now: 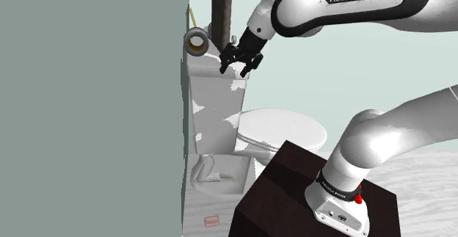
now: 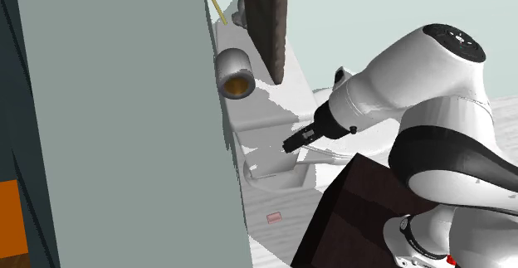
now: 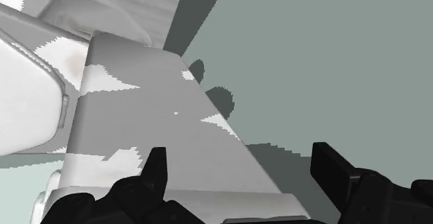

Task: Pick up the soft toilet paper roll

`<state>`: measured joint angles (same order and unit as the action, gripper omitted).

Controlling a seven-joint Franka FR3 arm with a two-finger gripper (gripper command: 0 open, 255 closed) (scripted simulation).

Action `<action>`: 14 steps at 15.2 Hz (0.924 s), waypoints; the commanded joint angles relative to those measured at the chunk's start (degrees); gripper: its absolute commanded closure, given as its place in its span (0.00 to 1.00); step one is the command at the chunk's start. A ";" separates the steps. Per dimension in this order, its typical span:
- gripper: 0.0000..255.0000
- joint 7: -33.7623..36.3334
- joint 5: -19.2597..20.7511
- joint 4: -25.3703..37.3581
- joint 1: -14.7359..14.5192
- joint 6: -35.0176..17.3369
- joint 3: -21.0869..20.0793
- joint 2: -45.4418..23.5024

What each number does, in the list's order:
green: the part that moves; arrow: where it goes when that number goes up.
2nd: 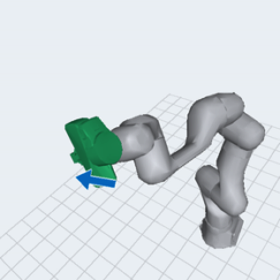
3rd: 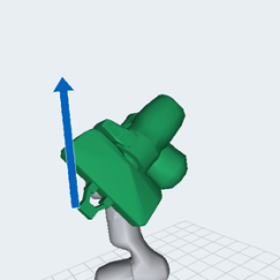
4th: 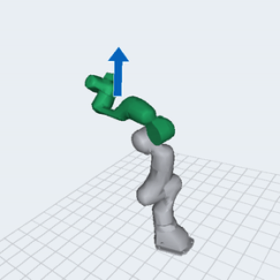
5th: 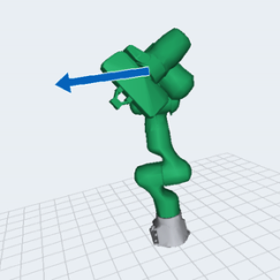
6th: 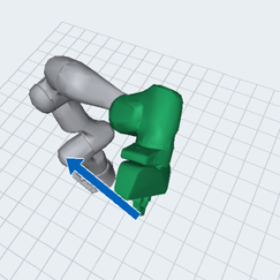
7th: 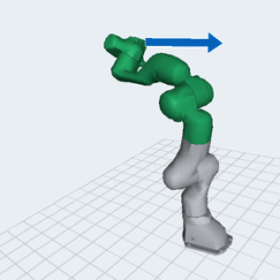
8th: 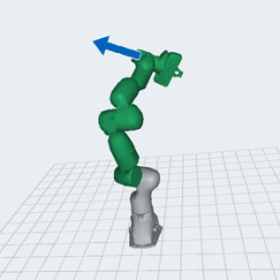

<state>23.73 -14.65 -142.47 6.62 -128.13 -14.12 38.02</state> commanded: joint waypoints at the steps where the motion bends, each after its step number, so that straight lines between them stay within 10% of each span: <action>1: 0.00 3.46 -0.01 0.33 1.72 -6.55 -1.99 -2.32; 8: 0.00 17.77 4.31 4.34 11.52 -25.02 -10.58 -10.46; 14: 0.00 35.17 13.86 9.87 27.75 -36.81 -22.78 -15.58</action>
<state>55.55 -2.64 -133.46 31.20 -162.95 -34.69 23.07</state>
